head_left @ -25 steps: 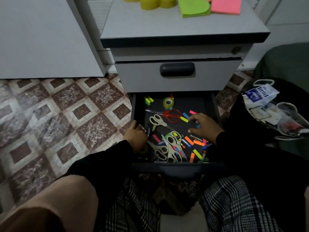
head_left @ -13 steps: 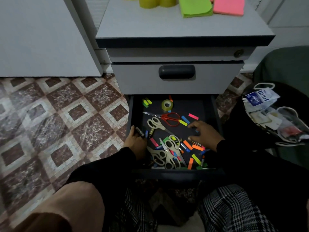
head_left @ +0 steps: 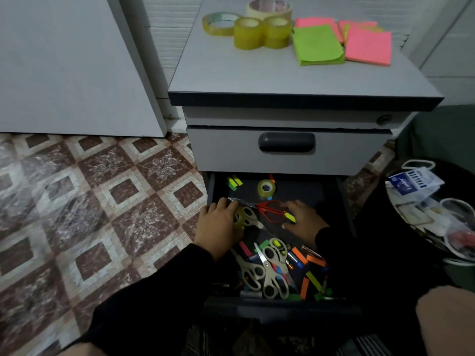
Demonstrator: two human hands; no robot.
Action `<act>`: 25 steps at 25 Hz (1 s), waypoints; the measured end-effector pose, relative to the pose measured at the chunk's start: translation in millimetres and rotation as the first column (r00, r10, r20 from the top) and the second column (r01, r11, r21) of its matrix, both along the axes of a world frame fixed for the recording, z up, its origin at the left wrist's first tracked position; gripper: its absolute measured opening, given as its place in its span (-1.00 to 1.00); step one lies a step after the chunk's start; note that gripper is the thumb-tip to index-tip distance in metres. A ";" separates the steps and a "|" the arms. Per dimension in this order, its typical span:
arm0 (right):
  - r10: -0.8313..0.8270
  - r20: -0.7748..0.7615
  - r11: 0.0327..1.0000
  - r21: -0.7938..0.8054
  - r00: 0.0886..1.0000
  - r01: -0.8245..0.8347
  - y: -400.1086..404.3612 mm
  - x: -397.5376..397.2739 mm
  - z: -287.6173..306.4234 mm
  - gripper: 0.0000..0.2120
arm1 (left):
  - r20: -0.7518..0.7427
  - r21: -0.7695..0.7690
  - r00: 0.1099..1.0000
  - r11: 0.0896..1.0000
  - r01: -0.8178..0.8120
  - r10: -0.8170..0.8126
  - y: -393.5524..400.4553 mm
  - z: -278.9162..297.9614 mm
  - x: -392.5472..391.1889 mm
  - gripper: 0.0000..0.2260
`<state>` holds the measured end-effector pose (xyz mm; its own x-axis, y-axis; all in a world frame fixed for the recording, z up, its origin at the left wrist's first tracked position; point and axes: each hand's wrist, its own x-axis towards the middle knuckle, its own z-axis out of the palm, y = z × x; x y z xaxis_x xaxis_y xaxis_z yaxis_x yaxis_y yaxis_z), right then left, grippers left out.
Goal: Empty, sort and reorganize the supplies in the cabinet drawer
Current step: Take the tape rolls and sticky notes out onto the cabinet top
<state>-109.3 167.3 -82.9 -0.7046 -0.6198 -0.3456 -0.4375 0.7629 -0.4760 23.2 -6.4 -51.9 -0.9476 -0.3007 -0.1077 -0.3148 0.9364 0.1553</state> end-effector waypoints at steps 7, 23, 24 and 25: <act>0.039 -0.095 0.977 0.210 0.995 -0.018 -48.1 -32.5 -22.3 -0.41 | -0.070 0.041 0.996 0.998 -0.055 0.058 -8.3 -11.3 -5.4 -0.49; -0.027 -0.129 0.993 0.111 0.991 0.042 -34.3 -9.1 -28.5 -0.65 | -0.052 0.122 0.994 0.989 -0.088 0.095 -14.7 -11.0 -3.0 -0.46; -0.041 -0.123 0.996 0.068 0.992 0.050 -30.1 -7.8 -20.6 -0.61 | -0.052 0.138 0.994 0.987 -0.084 0.092 -14.5 -9.1 -3.3 -0.45; -0.046 -0.118 0.998 0.035 0.992 0.050 -25.3 -6.2 -10.6 -0.56 | -0.051 0.157 0.995 0.984 -0.079 0.088 -13.8 -5.8 -3.3 -0.45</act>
<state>-115.5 142.0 -93.6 -0.7704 -0.5723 -0.2810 -0.4511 0.8007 -0.3942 19.9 -20.1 -57.8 -0.9259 -0.3629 -0.1048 -0.3770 0.8705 0.3164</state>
